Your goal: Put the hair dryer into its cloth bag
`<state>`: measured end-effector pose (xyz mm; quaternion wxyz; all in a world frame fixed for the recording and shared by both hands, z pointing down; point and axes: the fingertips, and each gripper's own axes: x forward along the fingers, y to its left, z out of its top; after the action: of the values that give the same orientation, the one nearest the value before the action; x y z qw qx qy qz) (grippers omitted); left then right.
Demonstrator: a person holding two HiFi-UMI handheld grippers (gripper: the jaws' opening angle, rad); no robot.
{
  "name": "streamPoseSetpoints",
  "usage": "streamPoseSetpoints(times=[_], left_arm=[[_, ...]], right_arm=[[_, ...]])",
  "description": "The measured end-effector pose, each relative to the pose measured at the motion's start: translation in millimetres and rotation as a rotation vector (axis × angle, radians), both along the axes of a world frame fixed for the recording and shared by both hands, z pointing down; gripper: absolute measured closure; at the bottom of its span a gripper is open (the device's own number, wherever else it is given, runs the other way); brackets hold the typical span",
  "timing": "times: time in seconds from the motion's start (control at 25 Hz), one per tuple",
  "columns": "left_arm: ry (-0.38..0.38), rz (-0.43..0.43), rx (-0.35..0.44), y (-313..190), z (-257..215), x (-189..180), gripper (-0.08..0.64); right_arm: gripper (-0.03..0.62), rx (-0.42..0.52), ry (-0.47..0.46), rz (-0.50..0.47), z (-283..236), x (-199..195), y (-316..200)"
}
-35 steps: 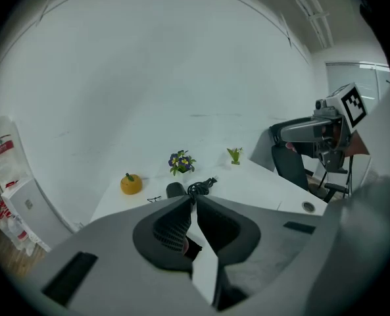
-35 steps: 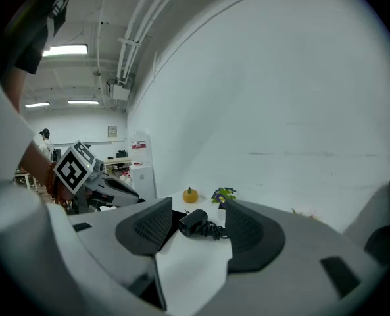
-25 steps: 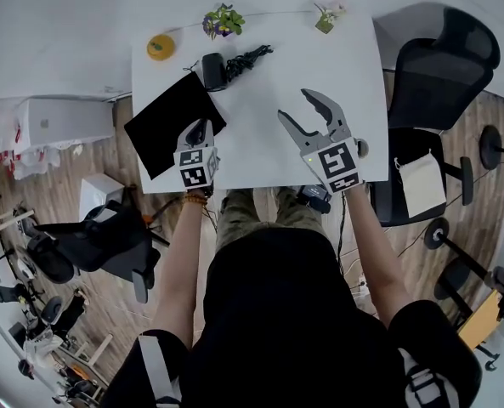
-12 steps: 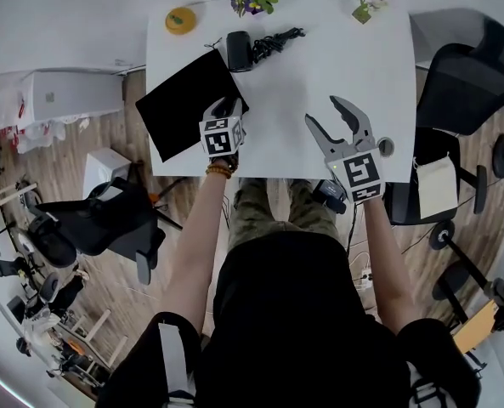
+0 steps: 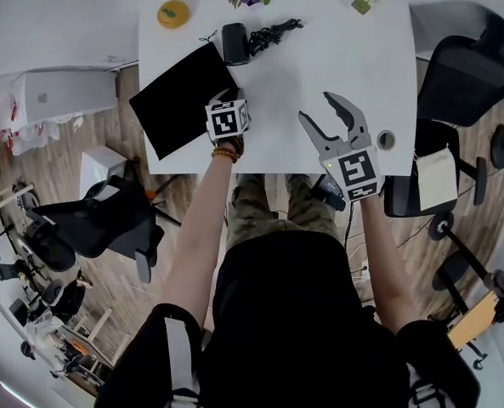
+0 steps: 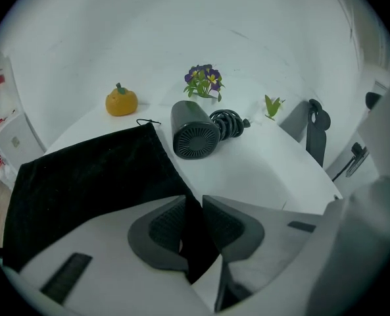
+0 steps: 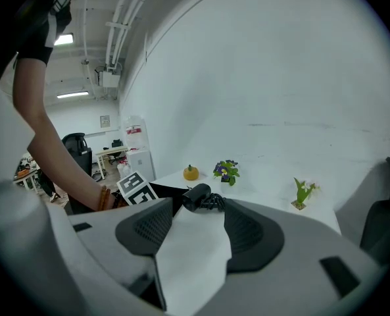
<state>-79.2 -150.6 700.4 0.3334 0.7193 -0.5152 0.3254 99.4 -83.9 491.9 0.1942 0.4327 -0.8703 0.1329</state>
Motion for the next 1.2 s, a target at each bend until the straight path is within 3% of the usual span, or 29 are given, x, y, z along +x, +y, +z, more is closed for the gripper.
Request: streamPoseSetpoints(times=[0.28,0.56,0.72,0.88,1.04,1.2], left_arm=[[0.031,0.002,-0.004,2.5,-1.9,-2.3,0.518],[0.114,0.031,0.065,32.8,-39.0,4.2,0.522],[0.189,0.038,0.126,55.9,-75.5,2.8,0.522],[0.273,0.061,0.149,82.7,-104.8,4.4,0.522],[0.314,0.066,0.171,103.8,-124.7,1.7,0.522],[0.342,0.066,0.195,120.6,-139.9,-4.1,0.522]], right_arm=[[0.342,-0.004,-0.022,-0.006,-1.1,-6.4,-6.1],[0.342,-0.044,-0.096,-0.047,7.2,-19.9,-9.1],[0.342,-0.152,-0.175,-0.106,35.7,-41.5,-2.7],[0.342,-0.3,-0.349,-0.152,58.8,-77.6,4.9],[0.351,-0.454,-0.496,-0.189,77.2,-114.9,15.3],[0.379,-0.555,-0.58,-0.218,84.1,-141.6,30.1]])
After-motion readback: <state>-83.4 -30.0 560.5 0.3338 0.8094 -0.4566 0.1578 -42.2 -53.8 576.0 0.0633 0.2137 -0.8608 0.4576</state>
